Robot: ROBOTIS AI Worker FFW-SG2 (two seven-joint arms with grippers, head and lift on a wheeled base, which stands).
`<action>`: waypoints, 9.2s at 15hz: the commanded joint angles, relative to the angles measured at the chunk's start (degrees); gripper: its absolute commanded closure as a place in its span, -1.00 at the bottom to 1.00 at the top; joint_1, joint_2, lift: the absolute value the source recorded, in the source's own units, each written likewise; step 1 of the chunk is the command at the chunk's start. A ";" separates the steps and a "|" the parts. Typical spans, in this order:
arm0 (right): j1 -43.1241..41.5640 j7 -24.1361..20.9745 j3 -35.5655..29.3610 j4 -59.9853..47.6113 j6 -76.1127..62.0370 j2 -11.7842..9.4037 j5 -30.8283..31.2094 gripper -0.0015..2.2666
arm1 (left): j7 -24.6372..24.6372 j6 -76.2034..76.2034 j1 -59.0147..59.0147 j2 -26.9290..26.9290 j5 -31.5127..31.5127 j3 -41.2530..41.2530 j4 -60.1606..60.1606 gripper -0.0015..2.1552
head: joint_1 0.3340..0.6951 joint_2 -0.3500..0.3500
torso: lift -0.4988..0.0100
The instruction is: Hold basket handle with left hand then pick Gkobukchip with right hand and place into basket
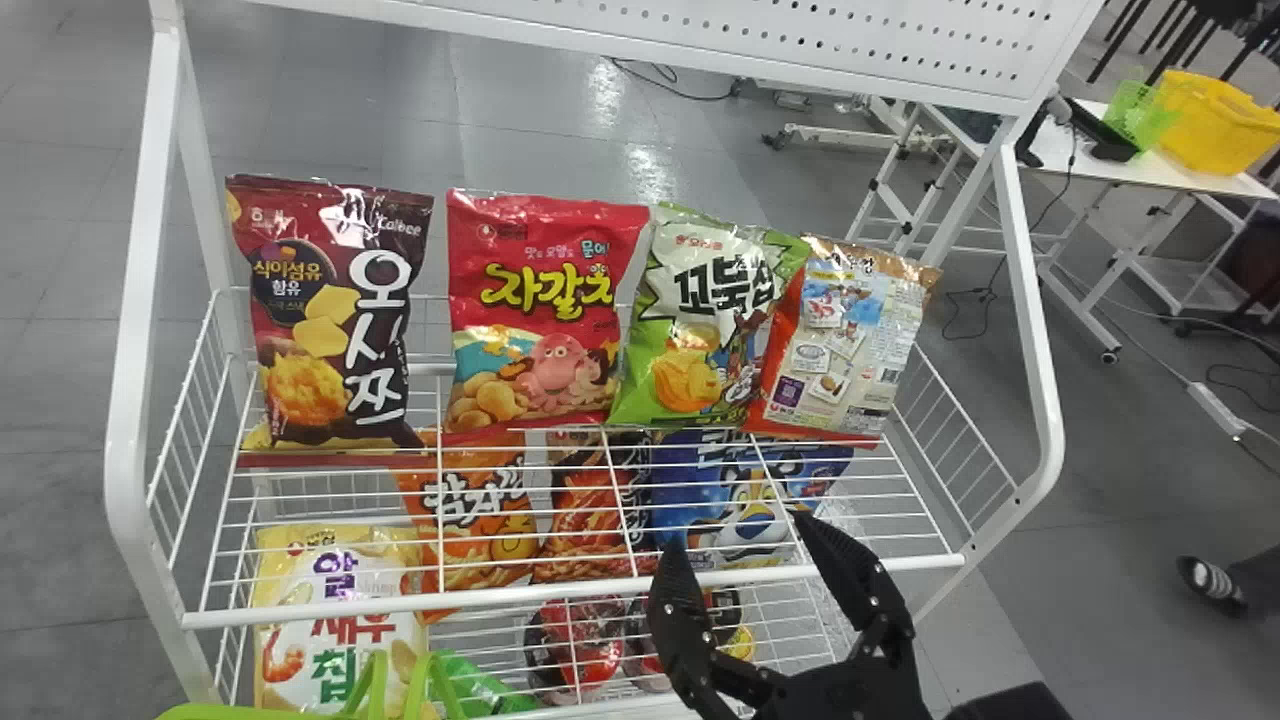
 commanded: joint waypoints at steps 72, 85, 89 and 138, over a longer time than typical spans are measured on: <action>-40.06 2.72 -8.35 21.27 22.85 3.12 -6.59 0.46 | -2.19 0.07 -4.80 1.50 -3.95 -4.39 7.12 0.67 | 1.00 -1.00 | 0.83; -32.24 4.22 -12.13 5.62 35.15 2.25 -14.15 0.46 | -2.02 0.07 -4.10 1.41 -3.95 -5.36 5.18 0.67 | 1.00 -1.00 | 0.83; -27.41 4.22 -12.57 -1.76 41.13 1.72 -15.56 0.46 | -1.93 0.07 -4.27 1.41 -3.95 -5.80 5.01 0.67 | 1.00 -1.00 | 0.83; -30.04 19.25 6.59 8.52 94.69 5.94 -17.23 0.46 | -2.02 0.07 -1.28 0.70 -3.78 -5.27 0.88 0.67 | 1.00 -0.31 | 0.83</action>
